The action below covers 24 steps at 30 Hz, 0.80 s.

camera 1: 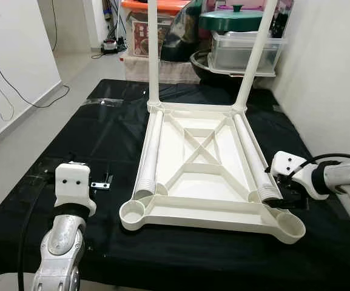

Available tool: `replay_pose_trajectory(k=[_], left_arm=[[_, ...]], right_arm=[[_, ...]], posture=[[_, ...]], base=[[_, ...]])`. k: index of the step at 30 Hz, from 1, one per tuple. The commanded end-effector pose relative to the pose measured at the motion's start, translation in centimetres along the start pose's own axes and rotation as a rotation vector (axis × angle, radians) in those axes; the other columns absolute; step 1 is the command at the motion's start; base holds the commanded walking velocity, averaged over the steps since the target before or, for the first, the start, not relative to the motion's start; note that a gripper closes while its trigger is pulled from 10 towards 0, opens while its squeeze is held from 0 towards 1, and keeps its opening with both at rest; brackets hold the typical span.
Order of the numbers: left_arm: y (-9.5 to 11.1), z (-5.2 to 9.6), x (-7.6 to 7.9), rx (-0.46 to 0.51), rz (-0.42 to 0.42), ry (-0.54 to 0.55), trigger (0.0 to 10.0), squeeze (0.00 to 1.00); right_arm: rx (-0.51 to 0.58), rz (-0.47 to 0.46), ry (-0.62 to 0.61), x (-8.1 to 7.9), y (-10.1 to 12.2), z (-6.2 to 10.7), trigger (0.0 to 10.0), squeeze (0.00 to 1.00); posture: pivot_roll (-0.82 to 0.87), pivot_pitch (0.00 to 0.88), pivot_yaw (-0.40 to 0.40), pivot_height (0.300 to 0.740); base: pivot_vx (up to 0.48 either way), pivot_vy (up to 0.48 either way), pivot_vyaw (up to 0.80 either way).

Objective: Building children table

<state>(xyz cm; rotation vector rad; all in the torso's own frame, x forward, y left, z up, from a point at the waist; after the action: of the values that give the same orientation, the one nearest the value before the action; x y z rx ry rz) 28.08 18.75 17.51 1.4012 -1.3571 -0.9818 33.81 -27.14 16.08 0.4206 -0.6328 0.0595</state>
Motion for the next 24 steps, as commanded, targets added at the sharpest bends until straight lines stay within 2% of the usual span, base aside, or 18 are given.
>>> replay_pose_trajectory(k=[1,9,12,24], left_arm=[[-0.5,0.1,0.0,-0.018,0.001,-0.005,10.0,0.0],[-0.5,0.1,0.1,-0.019,0.0,-0.006,10.0,0.0],[-0.5,0.2,0.1,-0.02,-0.001,-0.007,10.0,0.0],[-0.6,0.2,0.1,-0.022,0.0,-0.009,10.0,0.0]], right_arm=[[-0.012,0.01,-0.011,0.3,-0.2,0.1,10.0,0.0],[-0.087,0.031,-0.043,0.3,-1.1,-0.7,10.0,0.0],[-0.122,0.042,-0.047,-0.2,-1.5,-1.2,10.0,0.0],[-0.079,0.038,0.001,-0.9,-1.1,-0.9,10.0,0.0]], posture=[[0.02,0.0,-0.066,0.74],[0.03,0.0,-0.066,0.74],[0.03,0.0,-0.066,0.74],[0.03,0.0,-0.059,0.74]], base=[[0.0,0.0,0.0],[0.0,0.0,0.0],[0.0,0.0,0.0],[0.0,0.0,0.0]])
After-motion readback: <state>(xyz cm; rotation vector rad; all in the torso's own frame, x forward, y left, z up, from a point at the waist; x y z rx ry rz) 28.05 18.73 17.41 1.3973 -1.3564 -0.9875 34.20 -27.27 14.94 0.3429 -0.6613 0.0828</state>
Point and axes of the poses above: a point about 5 cm out from each wrist's last joint towards the gripper, its own z axis pointing back from the gripper into the wrist, its own y axis along the axis of the wrist's last joint, x = y × z, the point moved 3 cm from there along -z, pointing out of the wrist towards the gripper, and after that the axes turned 10 degrees about z, right-handed, at the moved point
